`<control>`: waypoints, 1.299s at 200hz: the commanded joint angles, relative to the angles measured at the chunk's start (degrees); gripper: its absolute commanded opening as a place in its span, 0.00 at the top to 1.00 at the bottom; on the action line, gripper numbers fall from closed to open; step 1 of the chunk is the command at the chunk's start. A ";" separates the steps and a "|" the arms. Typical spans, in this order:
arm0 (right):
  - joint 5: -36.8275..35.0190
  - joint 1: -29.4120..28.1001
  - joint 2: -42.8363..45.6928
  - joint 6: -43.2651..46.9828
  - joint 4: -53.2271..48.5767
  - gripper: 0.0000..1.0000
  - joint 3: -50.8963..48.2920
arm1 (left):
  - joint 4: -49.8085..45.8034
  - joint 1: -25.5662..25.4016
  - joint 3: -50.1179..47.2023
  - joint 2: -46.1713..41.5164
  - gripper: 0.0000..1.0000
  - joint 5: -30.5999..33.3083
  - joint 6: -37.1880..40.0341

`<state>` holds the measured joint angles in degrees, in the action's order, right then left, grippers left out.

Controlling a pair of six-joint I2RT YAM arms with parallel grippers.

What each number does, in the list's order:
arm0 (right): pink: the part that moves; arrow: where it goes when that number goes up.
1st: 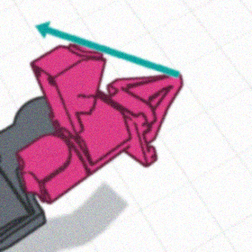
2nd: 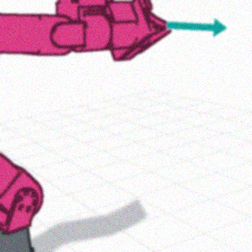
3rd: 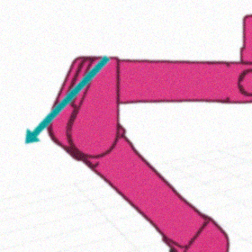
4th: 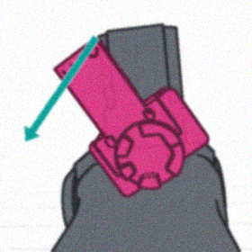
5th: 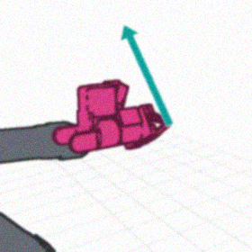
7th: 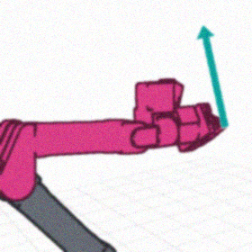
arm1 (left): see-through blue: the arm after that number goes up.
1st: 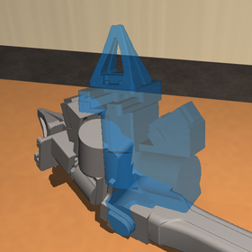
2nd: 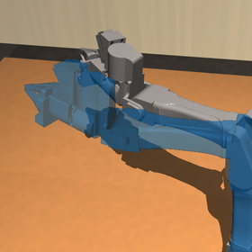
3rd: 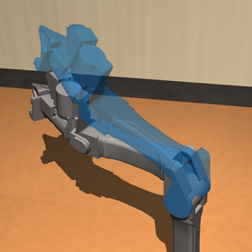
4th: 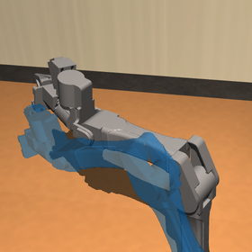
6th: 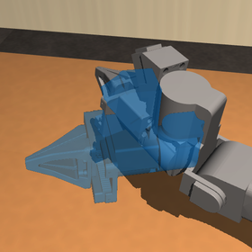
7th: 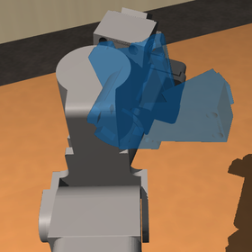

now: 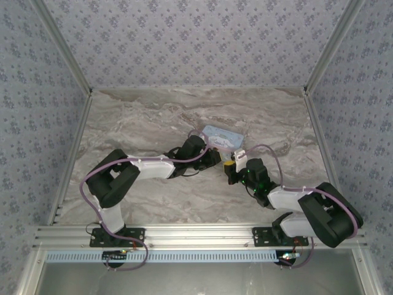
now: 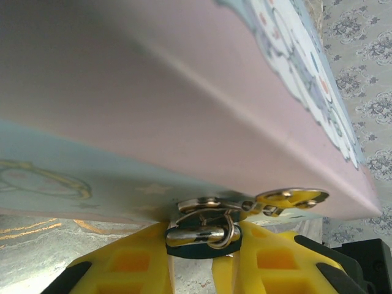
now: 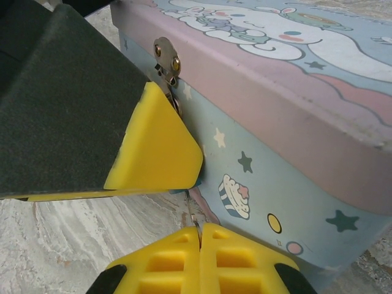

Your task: Unlock a padlock with a key

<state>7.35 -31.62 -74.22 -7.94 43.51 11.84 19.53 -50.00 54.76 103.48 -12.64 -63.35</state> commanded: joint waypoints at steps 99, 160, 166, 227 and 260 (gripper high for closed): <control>1.61 0.51 -3.26 -0.42 4.35 1.00 2.12 | 2.21 -0.48 1.32 -2.57 0.78 -1.59 -0.78; 1.61 0.59 -5.14 0.03 4.80 1.00 2.11 | 2.47 -0.59 1.39 -2.58 0.78 -1.51 -1.00; 1.61 0.59 -5.19 0.03 4.96 1.00 2.14 | 2.47 -0.63 1.40 -2.63 0.78 -1.49 -1.05; 2.11 0.87 -5.99 -0.23 6.17 1.00 3.08 | 2.36 -0.73 1.33 -2.50 0.78 -1.50 -1.01; 3.08 2.19 -5.39 -0.72 7.03 1.00 3.45 | 2.29 -0.76 0.97 -2.72 0.78 -1.42 -1.13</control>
<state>9.50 -30.55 -79.79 -8.08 47.20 13.13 19.46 -49.89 54.76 103.48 -11.14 -64.03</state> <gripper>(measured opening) 0.059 0.222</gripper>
